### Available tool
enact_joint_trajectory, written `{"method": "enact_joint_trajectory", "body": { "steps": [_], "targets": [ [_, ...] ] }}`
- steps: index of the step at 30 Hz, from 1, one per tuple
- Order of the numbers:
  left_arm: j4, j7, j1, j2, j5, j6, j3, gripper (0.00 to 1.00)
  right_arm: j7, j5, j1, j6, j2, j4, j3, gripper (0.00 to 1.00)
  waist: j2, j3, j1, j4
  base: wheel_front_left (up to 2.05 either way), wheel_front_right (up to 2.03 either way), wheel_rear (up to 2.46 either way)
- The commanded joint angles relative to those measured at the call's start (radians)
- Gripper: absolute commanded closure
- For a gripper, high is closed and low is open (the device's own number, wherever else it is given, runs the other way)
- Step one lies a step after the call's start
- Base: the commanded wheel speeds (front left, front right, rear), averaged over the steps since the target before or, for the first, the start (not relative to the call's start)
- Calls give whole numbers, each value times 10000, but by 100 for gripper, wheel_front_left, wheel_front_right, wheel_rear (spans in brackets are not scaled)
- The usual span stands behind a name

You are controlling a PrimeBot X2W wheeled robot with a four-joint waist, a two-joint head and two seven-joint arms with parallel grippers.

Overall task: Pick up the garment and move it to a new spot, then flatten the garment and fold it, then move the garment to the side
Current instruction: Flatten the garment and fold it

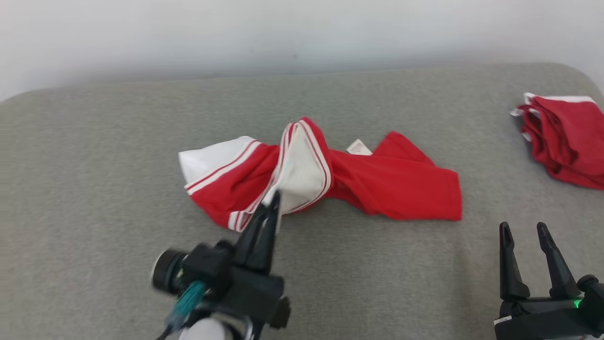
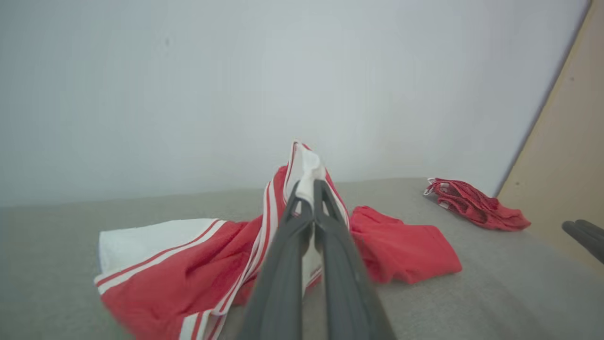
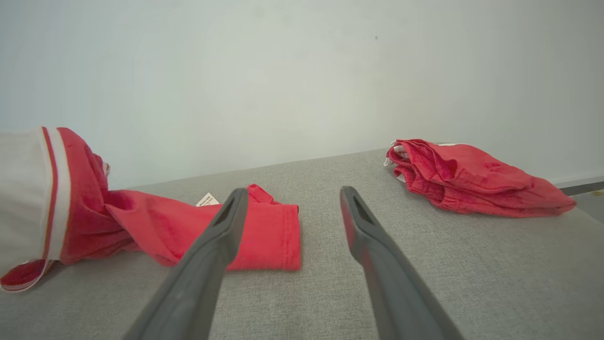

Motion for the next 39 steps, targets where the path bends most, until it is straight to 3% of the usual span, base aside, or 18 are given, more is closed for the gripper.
{"method": "enact_joint_trajectory", "body": {
  "steps": [1,9,18,26,27,28,39],
  "targets": [
    [-188,1,392,104,-70,106,138,100,-5,-73,140,-25,-69,-14,-30,0,0,-381,1,772,0,0,0],
    [-1070,-2,3044,193,-970,580,1331,100,-5,-84,214,-25,-152,-59,-146,0,0,-300,1,1331,0,0,0],
    [37,-2,4753,-220,-1126,256,1795,100,-5,-30,171,-25,-325,-5,-168,0,0,-264,1,1433,0,0,0],
    [1231,-2,4871,-316,-990,-110,1776,100,-4,-47,193,-25,-311,1,-247,0,0,-222,1,1482,0,0,0],
    [1186,-4,4692,-322,-858,-123,1832,28,-4,-52,183,-25,-296,10,-239,0,0,-222,1,1482,0,0,0],
    [1054,-2,4537,-343,-793,-124,1930,0,-4,-51,171,-25,-285,15,-234,0,0,-229,1,1480,0,0,0],
    [-656,-3,3586,-223,707,-589,3272,0,-4,-74,147,-25,-227,119,-196,0,0,-557,1,1059,0,0,0]
  ]
}}
